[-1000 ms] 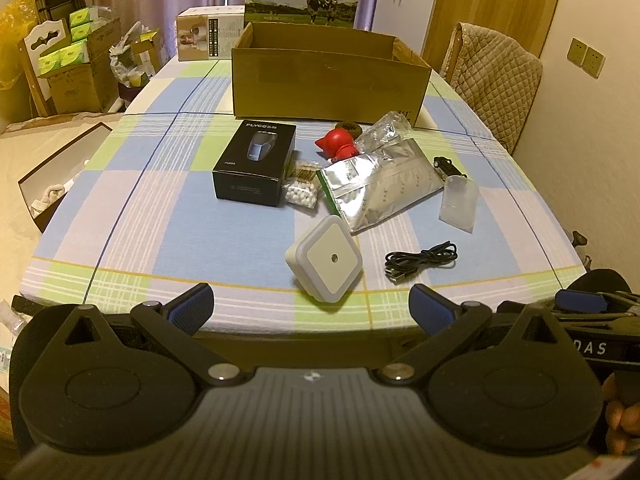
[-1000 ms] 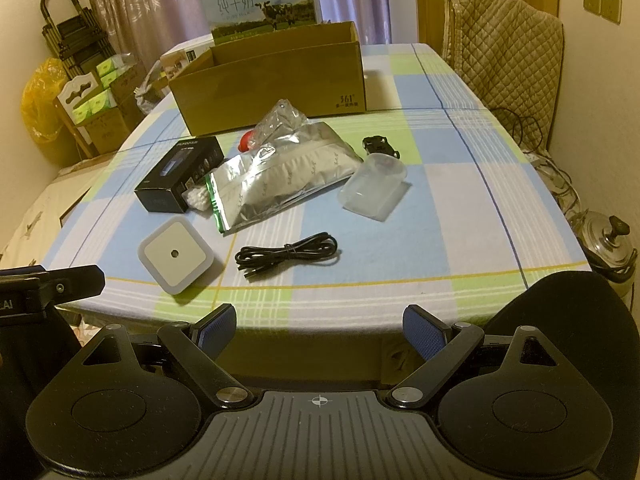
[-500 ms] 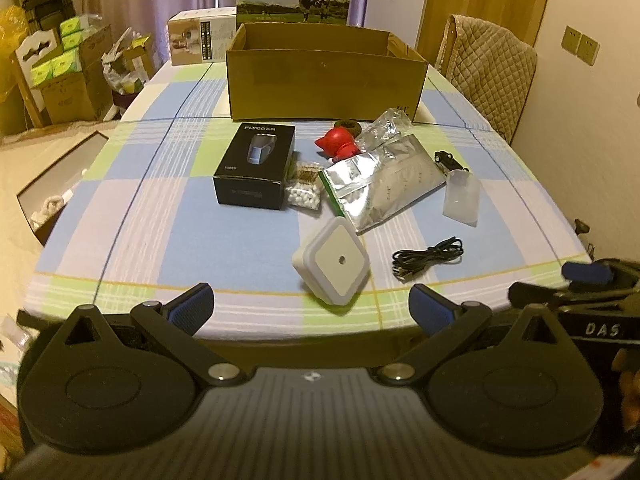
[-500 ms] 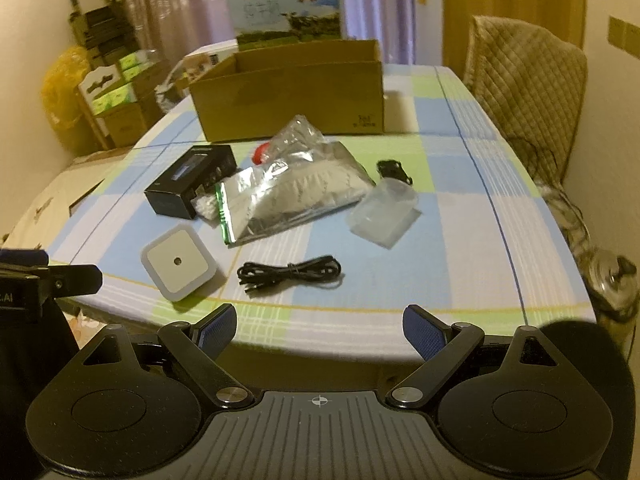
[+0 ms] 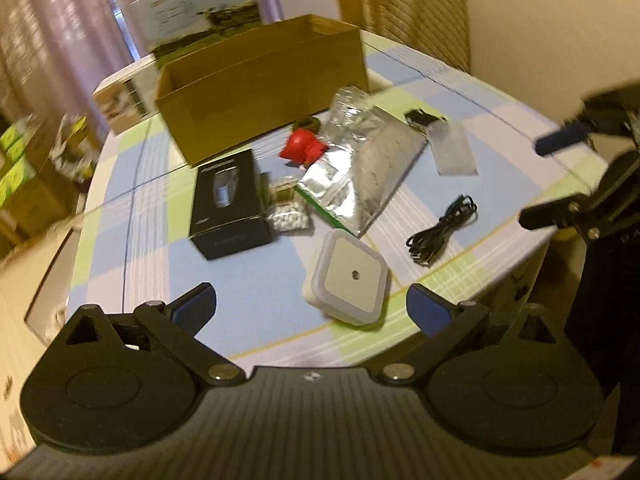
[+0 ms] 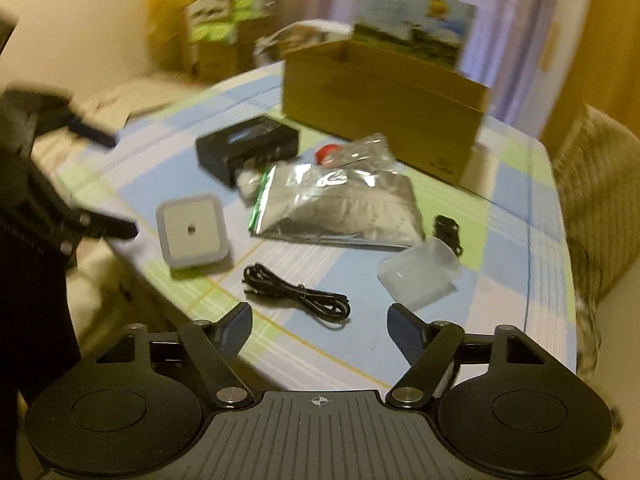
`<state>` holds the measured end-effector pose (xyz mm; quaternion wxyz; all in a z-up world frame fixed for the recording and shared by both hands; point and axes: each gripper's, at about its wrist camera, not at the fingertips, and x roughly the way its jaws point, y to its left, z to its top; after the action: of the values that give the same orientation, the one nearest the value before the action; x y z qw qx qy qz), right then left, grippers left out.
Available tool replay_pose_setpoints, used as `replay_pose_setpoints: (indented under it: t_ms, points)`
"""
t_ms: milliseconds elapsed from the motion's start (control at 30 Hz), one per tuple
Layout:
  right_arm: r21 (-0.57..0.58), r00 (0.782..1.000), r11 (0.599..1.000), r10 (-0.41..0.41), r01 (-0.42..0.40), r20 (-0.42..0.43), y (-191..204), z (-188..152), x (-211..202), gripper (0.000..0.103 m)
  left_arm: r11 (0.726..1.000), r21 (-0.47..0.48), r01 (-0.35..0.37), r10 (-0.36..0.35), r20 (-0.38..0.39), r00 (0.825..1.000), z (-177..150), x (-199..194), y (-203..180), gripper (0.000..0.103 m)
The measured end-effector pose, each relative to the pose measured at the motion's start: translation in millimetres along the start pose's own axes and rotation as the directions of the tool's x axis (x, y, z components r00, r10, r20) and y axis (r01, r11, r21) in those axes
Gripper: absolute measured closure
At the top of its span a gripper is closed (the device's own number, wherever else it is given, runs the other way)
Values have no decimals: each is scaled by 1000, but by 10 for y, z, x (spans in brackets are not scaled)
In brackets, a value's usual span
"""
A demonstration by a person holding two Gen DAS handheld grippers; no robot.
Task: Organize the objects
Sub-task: 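Grasp the black USB cable with the right tool while the left tool grasps the white night light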
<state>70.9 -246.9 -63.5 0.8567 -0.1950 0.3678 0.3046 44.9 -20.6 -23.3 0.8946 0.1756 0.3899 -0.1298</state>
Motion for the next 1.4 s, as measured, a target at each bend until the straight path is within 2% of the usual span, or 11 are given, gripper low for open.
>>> replay_pose_setpoints:
  t_ms: [133, 200, 433, 633, 733, 800, 867, 967, 1067, 1267, 1400]
  points:
    - [-135, 999, 990, 23, -27, -32, 15, 17, 184, 37, 995, 98, -7, 8, -6, 1000, 27, 150, -101, 7]
    - [-202, 998, 978, 39, -48, -47, 11, 40, 283, 44, 990, 138, -4, 6, -13, 1000, 38, 233, -149, 9]
    - [-402, 990, 908, 74, -118, -122, 33, 146, 701, 55, 970, 242, 2, 6, -32, 999, 43, 508, -314, 11]
    - [-478, 983, 865, 84, -153, -162, 21, 153, 1024, 64, 957, 290, 2, 9, -39, 999, -21, 676, -406, 12]
    - [-440, 982, 883, 108, -166, -153, -31, 208, 1096, 70, 954, 301, -5, 19, -44, 999, -50, 743, -404, 12]
    - [-382, 979, 907, 123, -178, -164, -80, 251, 1154, 84, 953, 301, -16, 29, -38, 999, -59, 766, -396, 14]
    - [-296, 976, 938, 133, -181, -175, -137, 311, 1199, 89, 954, 299, -33, 44, -30, 999, -53, 788, -384, 18]
    - [-86, 966, 977, 178, -197, -187, -304, 396, 1248, 91, 952, 303, -48, 56, -17, 998, -37, 800, -375, 23]
    - [54, 963, 981, 192, -185, -187, -409, 419, 1274, 91, 939, 337, -69, 74, -2, 997, -50, 799, -423, 27]
    - [28, 970, 987, 161, -159, -181, -317, 438, 1255, 91, 920, 385, -77, 89, -14, 996, -103, 876, -471, 41]
    - [-31, 976, 990, 128, -135, -178, -247, 372, 1240, 91, 927, 366, -79, 92, -18, 996, -110, 879, -437, 41]
